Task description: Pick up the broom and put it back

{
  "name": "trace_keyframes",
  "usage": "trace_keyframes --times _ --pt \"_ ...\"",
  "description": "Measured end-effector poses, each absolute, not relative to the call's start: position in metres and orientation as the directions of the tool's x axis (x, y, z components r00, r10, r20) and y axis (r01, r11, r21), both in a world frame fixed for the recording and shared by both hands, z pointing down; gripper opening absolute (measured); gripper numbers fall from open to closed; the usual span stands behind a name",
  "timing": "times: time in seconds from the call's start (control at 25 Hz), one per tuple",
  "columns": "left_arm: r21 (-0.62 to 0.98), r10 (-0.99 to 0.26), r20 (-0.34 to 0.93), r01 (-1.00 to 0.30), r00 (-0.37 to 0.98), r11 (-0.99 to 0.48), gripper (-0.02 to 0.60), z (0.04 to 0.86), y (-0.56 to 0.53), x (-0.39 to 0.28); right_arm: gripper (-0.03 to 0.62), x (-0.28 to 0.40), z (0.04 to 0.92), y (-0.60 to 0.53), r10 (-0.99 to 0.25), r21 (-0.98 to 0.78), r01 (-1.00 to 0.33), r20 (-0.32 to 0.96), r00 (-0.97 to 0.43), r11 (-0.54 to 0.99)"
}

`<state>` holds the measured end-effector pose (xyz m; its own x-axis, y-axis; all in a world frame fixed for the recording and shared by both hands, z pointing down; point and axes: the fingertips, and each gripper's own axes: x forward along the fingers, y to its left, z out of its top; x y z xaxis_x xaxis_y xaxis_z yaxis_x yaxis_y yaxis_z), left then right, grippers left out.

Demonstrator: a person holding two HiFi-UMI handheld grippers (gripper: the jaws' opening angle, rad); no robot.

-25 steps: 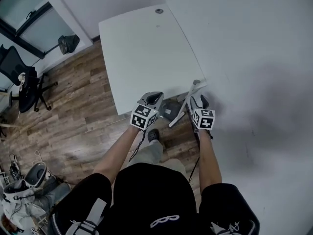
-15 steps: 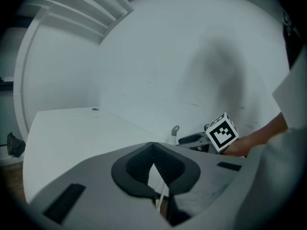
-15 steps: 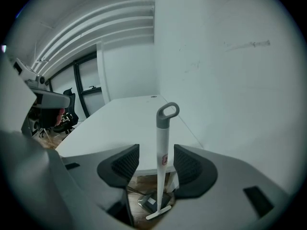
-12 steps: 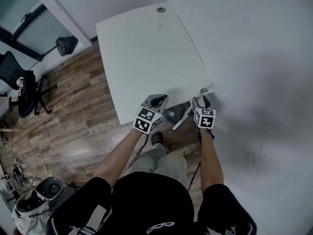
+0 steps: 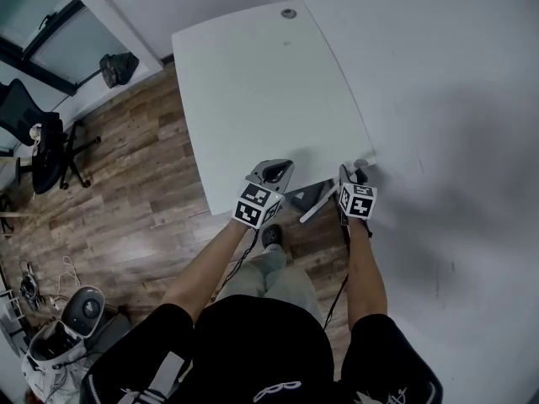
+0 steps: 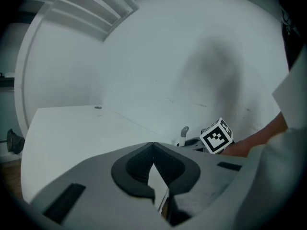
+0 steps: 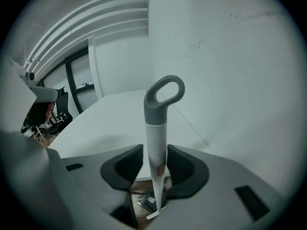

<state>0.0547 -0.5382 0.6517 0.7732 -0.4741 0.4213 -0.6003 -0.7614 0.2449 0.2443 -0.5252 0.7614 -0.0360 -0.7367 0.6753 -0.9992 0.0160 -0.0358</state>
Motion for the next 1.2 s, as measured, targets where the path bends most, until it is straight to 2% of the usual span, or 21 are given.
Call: trace_keyframes --times 0.04,0.08,0.72,1.2 --pt "0.246 -0.477 0.42 -0.603 0.772 -0.759 0.02 0.652 -0.539 0.054 0.123 0.246 0.761 -0.527 -0.737 -0.029 -1.0 0.675 -0.025 0.008" --pt "0.248 -0.479 0.42 -0.605 0.771 -0.757 0.02 0.653 -0.54 0.054 0.118 0.247 0.761 -0.527 -0.738 -0.026 -1.0 0.675 -0.018 0.001" --pt "0.235 -0.473 0.431 -0.602 0.768 -0.763 0.02 0.653 -0.513 0.046 0.117 0.239 0.753 -0.496 -0.74 -0.03 -0.999 0.672 -0.03 0.014" --pt "0.24 -0.427 0.401 -0.542 0.811 -0.805 0.02 0.633 -0.454 0.068 0.117 0.257 0.737 -0.391 -0.742 -0.024 -0.998 0.67 0.027 -0.057"
